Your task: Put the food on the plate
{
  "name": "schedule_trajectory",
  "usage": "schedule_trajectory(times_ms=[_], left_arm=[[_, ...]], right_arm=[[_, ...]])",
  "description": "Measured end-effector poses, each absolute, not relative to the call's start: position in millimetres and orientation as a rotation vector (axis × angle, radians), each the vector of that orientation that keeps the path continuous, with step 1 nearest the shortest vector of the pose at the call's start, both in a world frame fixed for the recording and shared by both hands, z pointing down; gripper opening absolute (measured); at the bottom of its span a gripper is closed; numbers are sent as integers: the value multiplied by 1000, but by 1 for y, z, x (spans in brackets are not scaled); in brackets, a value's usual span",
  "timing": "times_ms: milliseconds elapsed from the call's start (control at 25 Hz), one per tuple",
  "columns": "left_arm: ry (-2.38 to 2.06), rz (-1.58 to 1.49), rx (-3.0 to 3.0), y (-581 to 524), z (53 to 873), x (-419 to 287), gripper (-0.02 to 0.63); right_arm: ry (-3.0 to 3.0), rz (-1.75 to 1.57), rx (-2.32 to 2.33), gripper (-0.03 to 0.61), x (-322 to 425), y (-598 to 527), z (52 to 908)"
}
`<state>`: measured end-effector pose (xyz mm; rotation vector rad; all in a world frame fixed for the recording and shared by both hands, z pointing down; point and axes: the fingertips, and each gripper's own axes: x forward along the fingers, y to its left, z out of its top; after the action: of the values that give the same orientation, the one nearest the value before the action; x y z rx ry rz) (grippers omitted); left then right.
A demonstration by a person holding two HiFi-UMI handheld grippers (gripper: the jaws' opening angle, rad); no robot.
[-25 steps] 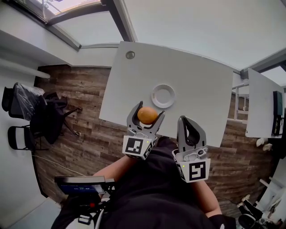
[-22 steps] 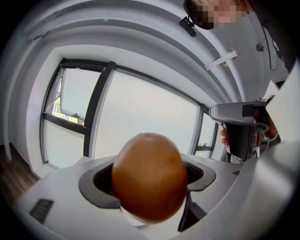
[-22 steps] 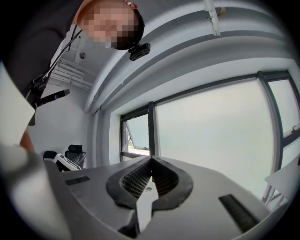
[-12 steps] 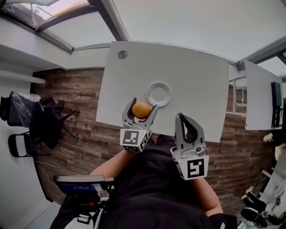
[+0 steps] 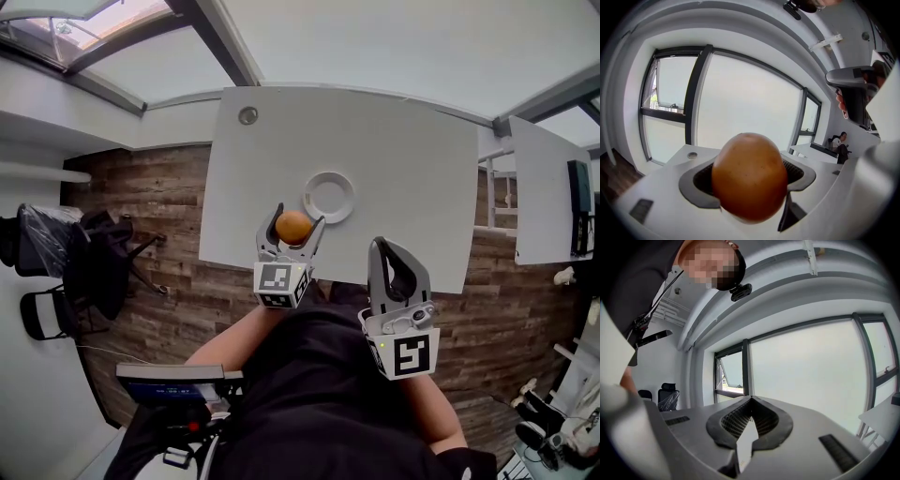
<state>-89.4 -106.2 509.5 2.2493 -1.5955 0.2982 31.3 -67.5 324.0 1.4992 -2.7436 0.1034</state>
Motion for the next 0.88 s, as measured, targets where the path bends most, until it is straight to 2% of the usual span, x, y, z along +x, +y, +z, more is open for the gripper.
schedule_trajectory(times_ms=[480,880], left_arm=[[-1517,486,2283,-136,552,-72,379],[-1429,516,2311,-153,572,-48,379]], right_arm=[[-2698,124,1553,-3,43,-85,329],[-2676,161,1582,-3,53,-96,335]])
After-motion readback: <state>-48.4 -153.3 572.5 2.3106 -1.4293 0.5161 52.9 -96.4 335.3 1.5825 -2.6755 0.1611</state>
